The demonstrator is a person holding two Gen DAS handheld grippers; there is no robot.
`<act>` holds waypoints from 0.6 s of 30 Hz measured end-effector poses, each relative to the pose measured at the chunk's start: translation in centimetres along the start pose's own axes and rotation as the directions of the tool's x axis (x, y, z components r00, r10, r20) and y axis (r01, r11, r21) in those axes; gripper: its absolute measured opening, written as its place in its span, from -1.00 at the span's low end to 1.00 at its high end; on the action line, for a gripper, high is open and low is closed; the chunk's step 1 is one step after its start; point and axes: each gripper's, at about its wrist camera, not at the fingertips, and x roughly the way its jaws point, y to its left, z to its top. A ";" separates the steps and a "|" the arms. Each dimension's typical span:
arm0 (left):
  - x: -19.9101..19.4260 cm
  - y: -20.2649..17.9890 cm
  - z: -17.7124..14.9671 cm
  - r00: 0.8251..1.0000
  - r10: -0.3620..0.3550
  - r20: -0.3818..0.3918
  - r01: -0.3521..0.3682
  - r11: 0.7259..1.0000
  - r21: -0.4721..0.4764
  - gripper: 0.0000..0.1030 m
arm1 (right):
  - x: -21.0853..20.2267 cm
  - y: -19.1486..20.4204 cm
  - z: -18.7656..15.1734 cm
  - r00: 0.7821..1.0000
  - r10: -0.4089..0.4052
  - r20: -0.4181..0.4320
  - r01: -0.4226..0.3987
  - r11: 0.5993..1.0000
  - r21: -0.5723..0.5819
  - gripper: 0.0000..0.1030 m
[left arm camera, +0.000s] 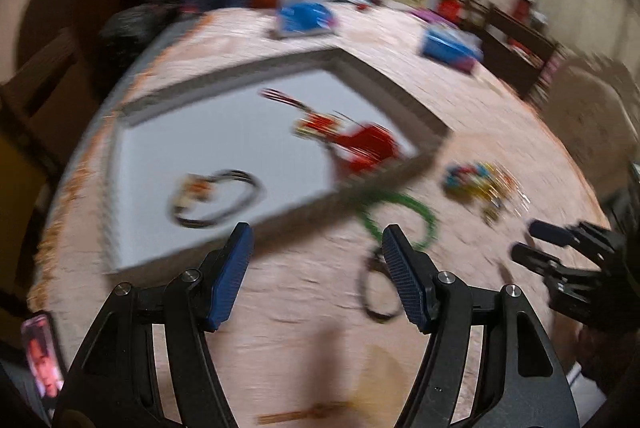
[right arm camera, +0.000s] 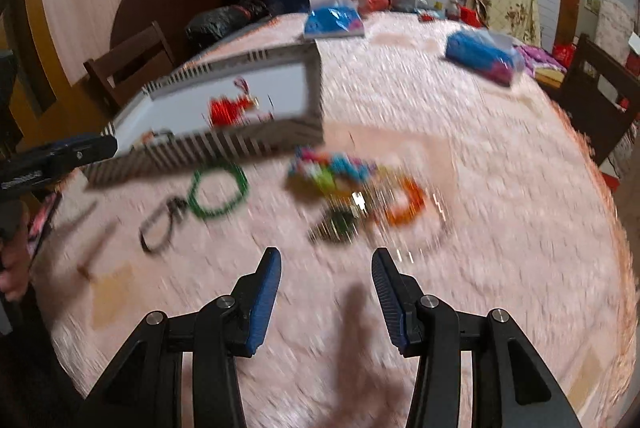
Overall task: Organize jewelry
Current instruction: 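Open both tools and lift them away from the striped box, then grasp the black cord loop with the left tool while the right approaches the crystal bracelet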
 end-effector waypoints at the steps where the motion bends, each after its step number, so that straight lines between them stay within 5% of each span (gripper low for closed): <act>1: 0.4 -0.3 -0.1 1.000 -0.015 -0.009 0.015 1.000 0.005 0.30 | 0.1 -0.3 -0.6 1.000 0.005 -0.004 -0.005 1.000 0.012 -0.12; 11: 4.9 -2.6 -0.9 0.987 -0.078 -0.137 0.089 0.994 0.071 0.30 | 0.1 -0.4 -0.8 0.999 0.025 0.026 -0.026 0.999 0.042 -0.12; 15: 5.4 -3.1 -1.0 0.991 -0.051 -0.124 0.064 0.993 0.103 0.25 | 0.1 -0.8 -0.9 0.998 0.053 0.032 -0.055 0.996 0.067 -0.12; 18: 5.2 -2.7 -1.0 0.993 -0.045 -0.112 0.055 0.994 0.094 -0.44 | 0.1 -0.9 -0.8 0.997 0.063 0.034 -0.065 0.995 0.075 -0.12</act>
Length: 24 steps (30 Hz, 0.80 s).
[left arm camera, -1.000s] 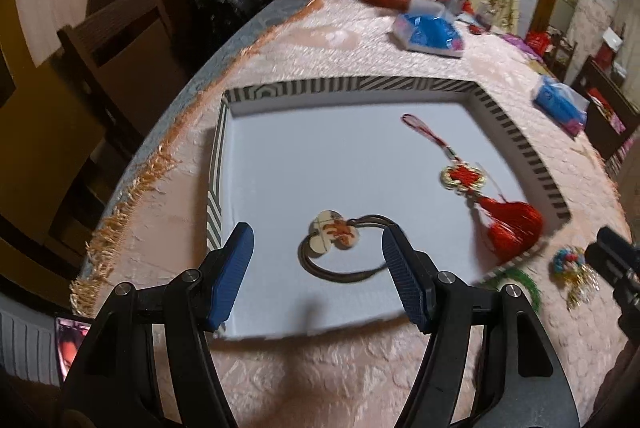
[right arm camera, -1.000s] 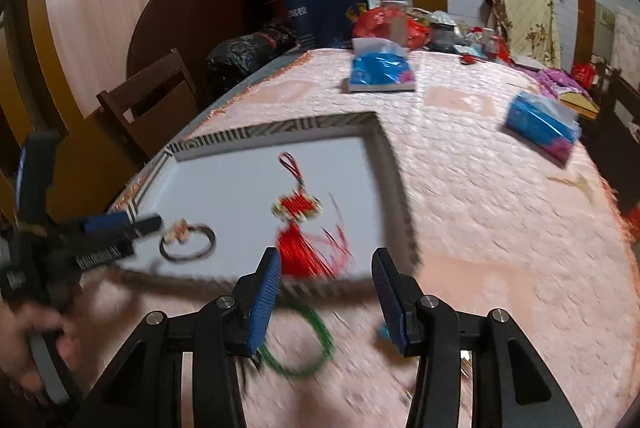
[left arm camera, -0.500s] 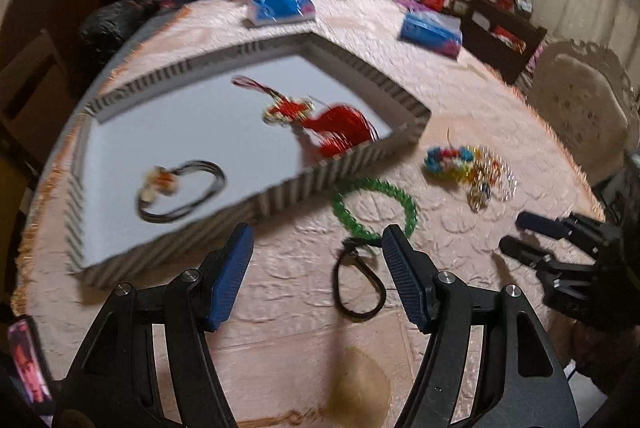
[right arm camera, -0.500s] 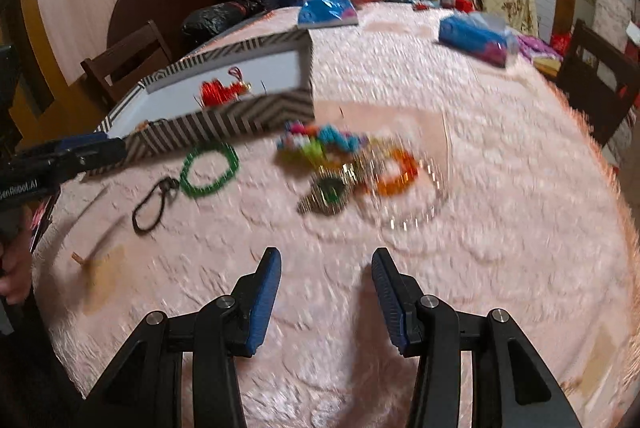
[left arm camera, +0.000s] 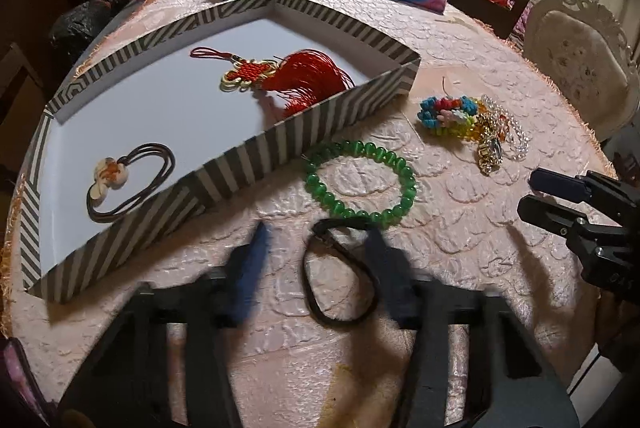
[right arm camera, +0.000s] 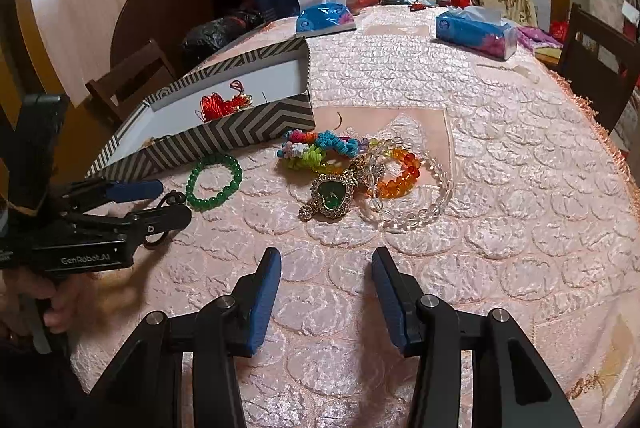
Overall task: Organize jewelry
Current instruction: 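Grasp the black cord loop with the left tool while the right approaches the crystal bracelet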
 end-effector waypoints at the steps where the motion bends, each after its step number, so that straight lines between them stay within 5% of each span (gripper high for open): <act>1: -0.1 0.3 0.0 1.000 -0.005 -0.001 0.005 1.000 -0.012 -0.62 | 0.0 0.0 0.0 1.000 0.000 -0.001 0.000 1.000 -0.001 -0.12; 5: -0.4 0.9 -0.2 1.000 0.006 -0.010 -0.006 1.000 -0.030 -0.91 | 0.0 0.0 0.0 1.000 0.003 0.000 -0.003 1.000 0.003 -0.12; 18: -4.1 2.9 -0.5 0.998 0.047 0.048 -0.041 0.991 -0.126 -0.91 | -0.9 -1.7 2.8 0.998 -0.021 0.052 0.020 1.000 0.017 -0.14; 24: -4.0 3.3 -0.6 0.998 0.050 0.034 -0.044 0.988 -0.145 -0.91 | 1.1 -1.8 4.5 1.000 -0.016 0.009 0.016 0.999 -0.048 -0.53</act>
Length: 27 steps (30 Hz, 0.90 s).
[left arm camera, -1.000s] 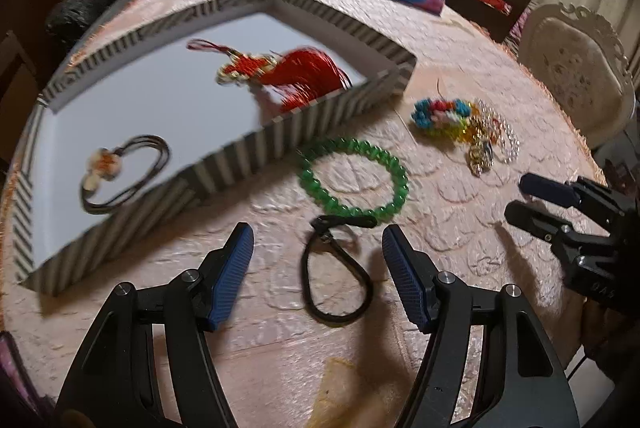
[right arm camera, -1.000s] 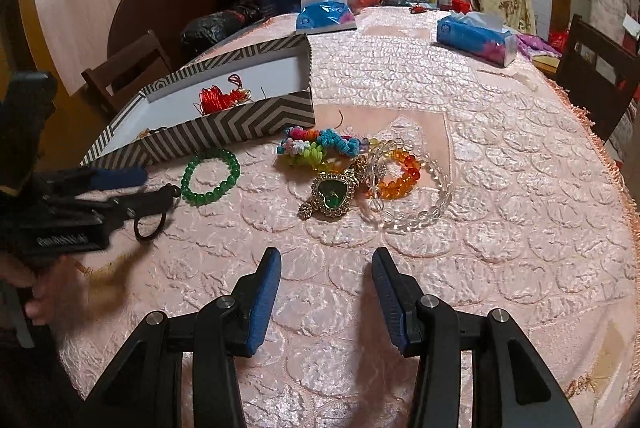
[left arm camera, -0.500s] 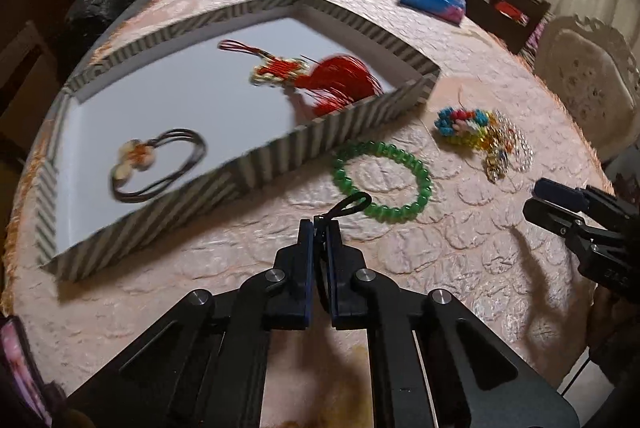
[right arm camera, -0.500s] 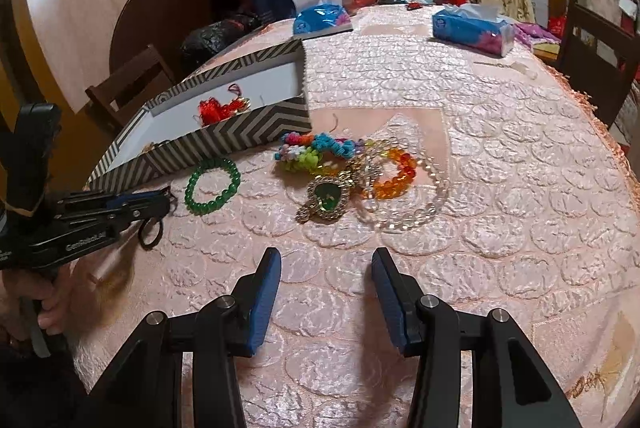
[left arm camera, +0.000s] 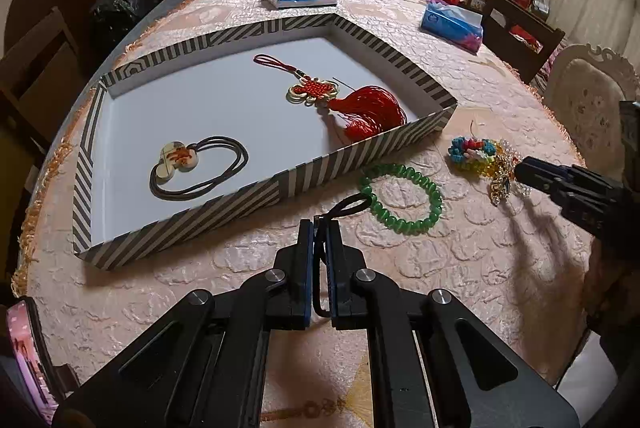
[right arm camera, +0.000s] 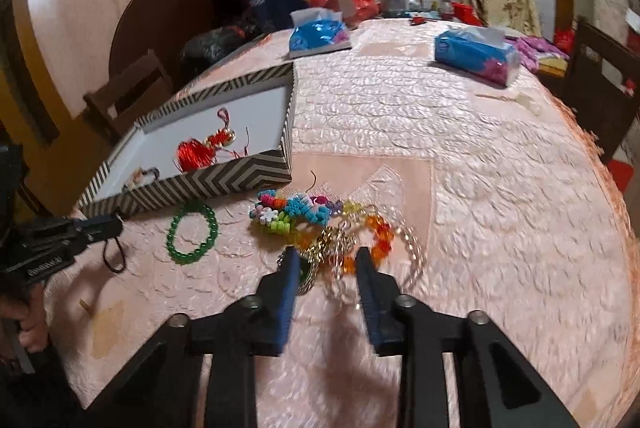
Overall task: Organize jewelry
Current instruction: 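Grasp the black cord loop with the left tool while the right approaches the crystal bracelet, then close the right tool on the clear crystal bead bracelet while the left holds the black cord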
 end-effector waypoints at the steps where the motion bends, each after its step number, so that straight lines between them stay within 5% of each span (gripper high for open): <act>1: 0.0 0.0 0.0 1.000 0.001 0.000 -0.001 1.000 0.000 -0.91 | 0.4 0.1 0.1 1.000 -0.007 -0.011 0.007 1.000 -0.011 -0.55; 7: 0.2 0.1 0.0 1.000 0.003 -0.010 -0.003 1.000 -0.006 -0.91 | 1.2 -0.3 0.0 0.999 -0.016 -0.035 0.016 1.000 -0.015 -0.86; 27: -0.6 0.2 0.3 1.000 -0.002 0.015 0.002 1.000 -0.014 -0.91 | -5.4 2.4 0.6 0.992 0.083 0.092 -0.088 0.995 0.050 -0.86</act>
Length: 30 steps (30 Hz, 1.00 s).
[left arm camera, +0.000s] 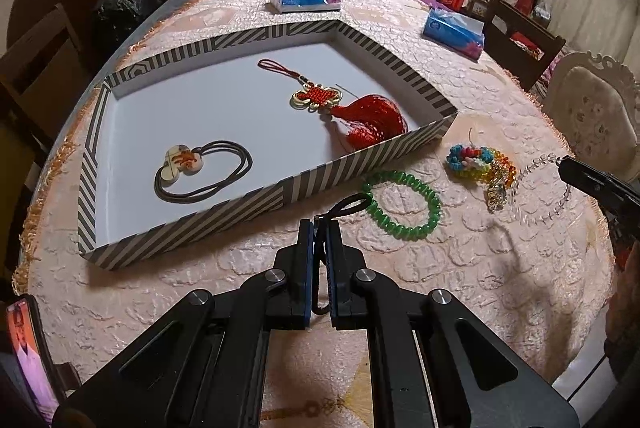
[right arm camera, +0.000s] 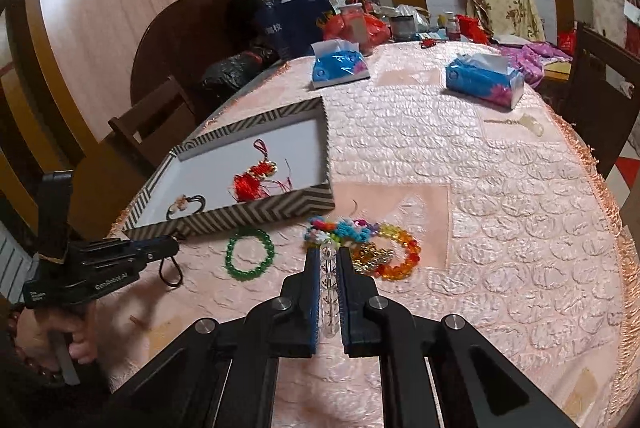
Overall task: Organize jewelry
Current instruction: 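Close the right tool on the clear crystal bead bracelet while the left holds the black cord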
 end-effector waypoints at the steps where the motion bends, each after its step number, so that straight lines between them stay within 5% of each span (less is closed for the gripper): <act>1: -0.1 0.0 0.0 1.000 -0.002 0.002 0.002 1.000 -0.001 -0.91 | 0.0 0.3 0.1 1.000 -0.001 0.001 0.001 1.000 -0.004 -0.86; 30: -1.8 0.8 1.0 0.998 -0.041 0.055 0.044 0.998 -0.042 -0.91 | -0.9 2.1 2.0 0.999 -0.031 0.033 0.033 0.999 -0.043 -0.86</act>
